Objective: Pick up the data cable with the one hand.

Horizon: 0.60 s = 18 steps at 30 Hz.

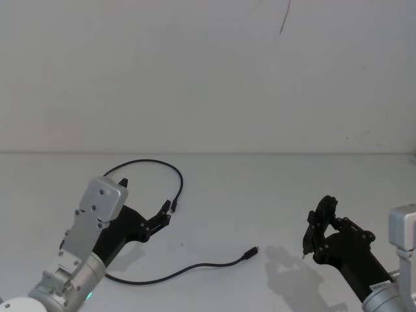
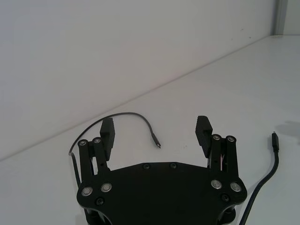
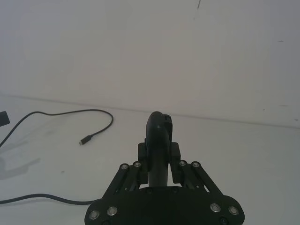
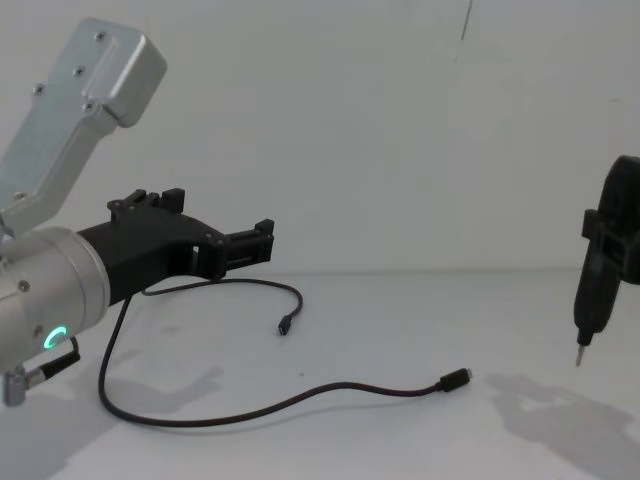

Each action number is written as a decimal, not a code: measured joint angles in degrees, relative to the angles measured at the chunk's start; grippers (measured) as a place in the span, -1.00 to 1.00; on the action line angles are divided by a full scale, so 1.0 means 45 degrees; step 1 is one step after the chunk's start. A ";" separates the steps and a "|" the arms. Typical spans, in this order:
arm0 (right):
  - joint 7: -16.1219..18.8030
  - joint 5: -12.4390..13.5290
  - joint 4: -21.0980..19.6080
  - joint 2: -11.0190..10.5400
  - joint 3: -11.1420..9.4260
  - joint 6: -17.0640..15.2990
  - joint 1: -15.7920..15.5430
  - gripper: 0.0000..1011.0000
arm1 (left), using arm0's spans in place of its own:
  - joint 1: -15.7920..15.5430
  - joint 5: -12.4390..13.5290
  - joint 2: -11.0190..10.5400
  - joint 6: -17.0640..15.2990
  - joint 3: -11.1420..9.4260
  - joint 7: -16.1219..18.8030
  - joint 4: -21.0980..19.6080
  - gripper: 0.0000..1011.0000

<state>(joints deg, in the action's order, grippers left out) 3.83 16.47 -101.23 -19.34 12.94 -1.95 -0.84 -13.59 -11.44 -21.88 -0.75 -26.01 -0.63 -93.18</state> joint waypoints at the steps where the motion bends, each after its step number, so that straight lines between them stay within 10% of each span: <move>1: 0.0000 0.0000 0.0001 0.0000 0.0000 0.0000 0.0000 -0.48 | 0.0001 0.0000 -0.0001 0.0000 0.0001 0.0001 0.0000 0.98; 18: 0.0000 0.0000 0.0000 0.0000 0.0001 0.0000 0.0000 -0.48 | 0.0001 -0.0005 -0.0004 0.0000 -0.0004 0.0001 0.0001 0.98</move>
<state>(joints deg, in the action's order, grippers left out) 3.83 16.47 -101.23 -19.33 12.94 -1.95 -0.84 -13.59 -11.46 -21.89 -0.75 -26.02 -0.62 -93.18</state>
